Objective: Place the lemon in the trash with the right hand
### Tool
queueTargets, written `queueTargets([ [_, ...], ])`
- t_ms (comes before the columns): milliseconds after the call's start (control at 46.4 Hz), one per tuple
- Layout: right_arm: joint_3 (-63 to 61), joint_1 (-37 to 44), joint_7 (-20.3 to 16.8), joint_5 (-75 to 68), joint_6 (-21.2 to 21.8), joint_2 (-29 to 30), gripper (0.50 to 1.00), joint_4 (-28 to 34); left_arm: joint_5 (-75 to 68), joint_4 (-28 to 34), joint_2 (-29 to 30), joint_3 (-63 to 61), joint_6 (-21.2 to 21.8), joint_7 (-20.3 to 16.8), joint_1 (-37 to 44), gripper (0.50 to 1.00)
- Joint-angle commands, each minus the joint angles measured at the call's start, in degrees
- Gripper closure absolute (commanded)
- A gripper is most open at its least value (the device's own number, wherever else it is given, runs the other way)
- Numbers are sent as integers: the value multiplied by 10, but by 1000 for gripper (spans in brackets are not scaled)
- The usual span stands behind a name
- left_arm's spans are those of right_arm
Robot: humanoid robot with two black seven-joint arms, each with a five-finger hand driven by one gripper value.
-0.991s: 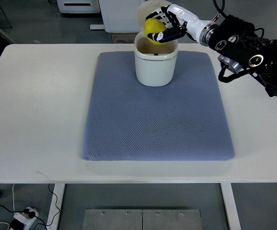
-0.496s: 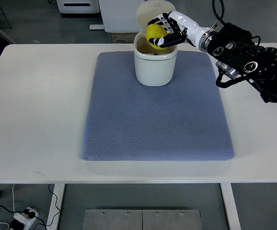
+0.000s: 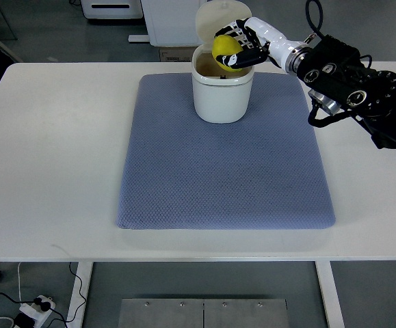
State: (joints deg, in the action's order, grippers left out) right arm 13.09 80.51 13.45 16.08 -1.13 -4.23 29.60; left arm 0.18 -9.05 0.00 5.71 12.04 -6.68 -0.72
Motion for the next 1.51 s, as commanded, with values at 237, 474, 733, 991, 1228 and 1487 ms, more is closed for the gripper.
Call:
queueTargets([
  [237, 0, 1, 1, 0, 0, -1, 741, 1, 0, 0, 0, 0, 0, 0, 0, 500],
  [474, 0, 2, 1, 0, 0, -1, 705, 2, 0, 0, 0, 0, 0, 0, 0, 500],
  [733, 0, 2, 0, 0, 0, -3, 707, 2, 0, 0, 0, 0, 0, 0, 0, 500],
  [991, 1, 9, 0, 1, 10, -10, 747, 4, 0, 0, 0, 0, 0, 0, 0, 500],
  [1228, 1, 13, 0, 1, 12, -16, 806, 7, 0, 0, 0, 0, 0, 0, 0, 500],
  [1487, 1, 16, 4, 1, 37, -53, 848, 8, 0, 0, 0, 0, 0, 0, -1, 500],
])
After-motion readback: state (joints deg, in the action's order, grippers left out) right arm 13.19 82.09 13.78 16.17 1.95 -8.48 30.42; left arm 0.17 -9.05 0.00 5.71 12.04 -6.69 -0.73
